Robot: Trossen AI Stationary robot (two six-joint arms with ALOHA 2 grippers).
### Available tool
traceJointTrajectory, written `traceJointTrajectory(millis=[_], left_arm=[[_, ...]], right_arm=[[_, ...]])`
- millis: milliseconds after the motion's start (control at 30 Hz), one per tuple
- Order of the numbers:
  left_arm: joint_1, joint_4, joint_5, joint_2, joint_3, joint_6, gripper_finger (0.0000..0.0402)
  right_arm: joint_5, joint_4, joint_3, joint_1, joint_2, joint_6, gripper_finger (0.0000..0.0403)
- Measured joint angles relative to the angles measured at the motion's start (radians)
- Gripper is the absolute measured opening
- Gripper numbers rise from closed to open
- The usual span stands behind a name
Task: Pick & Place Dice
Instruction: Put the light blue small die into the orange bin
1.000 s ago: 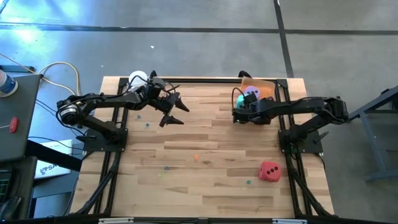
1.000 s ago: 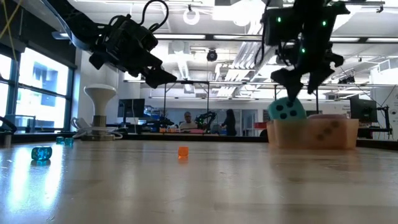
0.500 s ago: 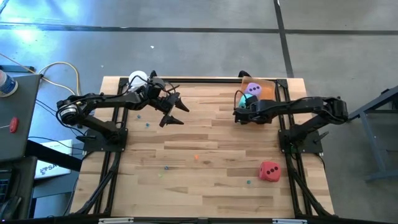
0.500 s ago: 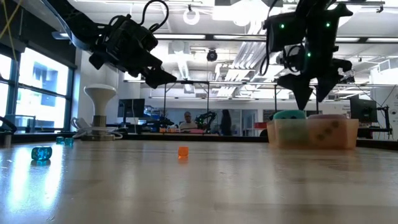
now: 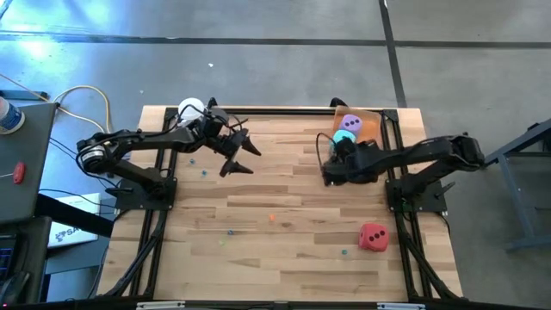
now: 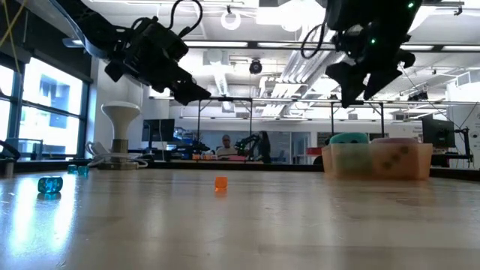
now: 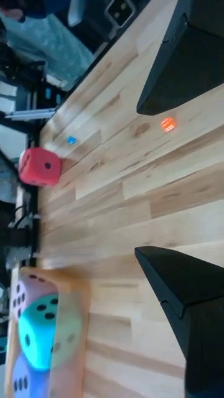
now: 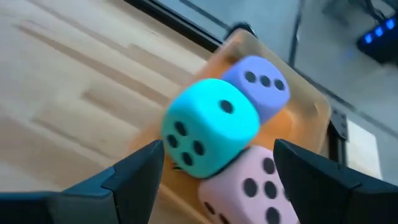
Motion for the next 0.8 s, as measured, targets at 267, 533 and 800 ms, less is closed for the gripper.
traceJointTrajectory(millis=[267, 533, 800], left_arm=[[-0.07, -0.309, -0.11, -0.087, 0.0, 0.134, 0.0353], [-0.23, -0.658, -0.424, -0.178, 0.0, 0.023, 0.0353], [-0.228, -0.88, -0.449, -0.197, -0.022, -0.091, 0.0353]], right_arm=[[0.033, 0.117, 0.0, 0.177, 0.0, 0.032, 0.0294], [0.151, 0.255, -0.002, 0.214, 0.0, 0.021, 0.0294], [0.162, 0.323, -0.047, 0.151, 0.0, 0.019, 0.0294]])
